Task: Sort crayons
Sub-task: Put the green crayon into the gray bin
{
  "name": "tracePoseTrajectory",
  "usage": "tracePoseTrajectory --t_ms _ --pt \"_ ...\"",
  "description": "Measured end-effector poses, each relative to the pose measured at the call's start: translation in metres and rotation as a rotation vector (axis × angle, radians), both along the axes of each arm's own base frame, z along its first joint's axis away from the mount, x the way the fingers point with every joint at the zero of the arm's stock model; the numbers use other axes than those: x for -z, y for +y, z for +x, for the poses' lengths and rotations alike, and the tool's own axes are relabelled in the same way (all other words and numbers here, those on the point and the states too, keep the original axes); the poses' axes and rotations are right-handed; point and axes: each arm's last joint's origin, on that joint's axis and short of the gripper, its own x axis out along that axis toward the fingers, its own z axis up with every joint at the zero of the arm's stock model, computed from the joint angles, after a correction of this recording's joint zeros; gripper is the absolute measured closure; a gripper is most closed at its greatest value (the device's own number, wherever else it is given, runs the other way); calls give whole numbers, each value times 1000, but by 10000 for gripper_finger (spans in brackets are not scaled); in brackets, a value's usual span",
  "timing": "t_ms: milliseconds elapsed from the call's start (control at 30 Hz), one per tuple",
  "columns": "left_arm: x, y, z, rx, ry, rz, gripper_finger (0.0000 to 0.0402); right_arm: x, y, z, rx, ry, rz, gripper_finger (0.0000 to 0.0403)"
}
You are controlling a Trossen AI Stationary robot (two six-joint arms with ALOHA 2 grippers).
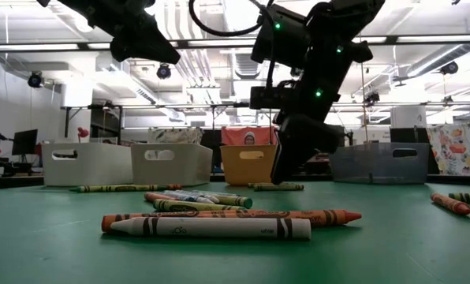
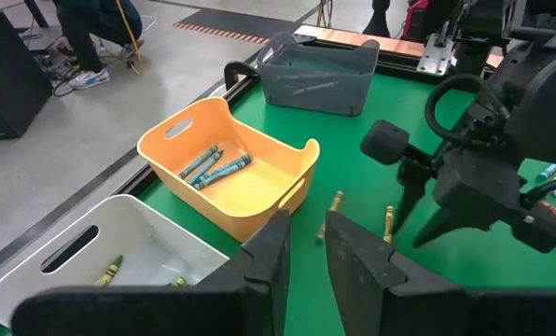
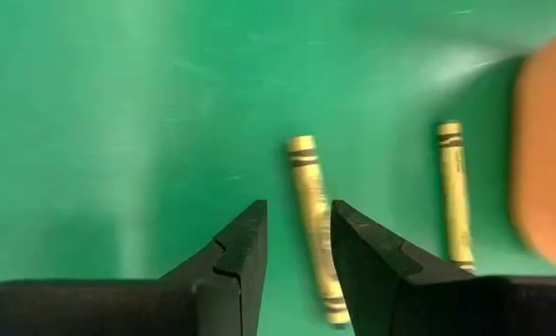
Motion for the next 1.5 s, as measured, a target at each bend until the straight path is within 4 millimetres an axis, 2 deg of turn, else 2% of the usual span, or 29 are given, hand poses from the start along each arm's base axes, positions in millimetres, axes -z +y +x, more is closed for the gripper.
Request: tracePoseTrajectory --t_ms 167,433,600,767,1000,1100,1200,1300,1500 --pt "0 0 0 0 0 0 348 1 -8 -1 -8 16 -54 294" --pt "0 0 0 1 -3 -1 348 23 -20 -1 -7 66 81 295" --pt "-1 0 2 16 -33 1 348 34 -20 0 -17 97 114 322" --pt "7 -4 5 84 -132 20 348 34 -20 0 -13 88 116 384" --pt "29 -10 2 266 -367 9 348 17 -4 0 -32 2 85 392" --pt "39 -11 -3 307 -437 11 348 5 9 0 -65 -109 115 394" --pt "47 -12 -9 346 -490 20 348 -13 19 1 -106 -333 132 395" --pt "52 -13 -12 404 -516 20 343 -23 20 0 -117 -537 125 395" --pt "61 -15 -14 458 -496 7 298 -46 23 3 -228 -971 154 395"
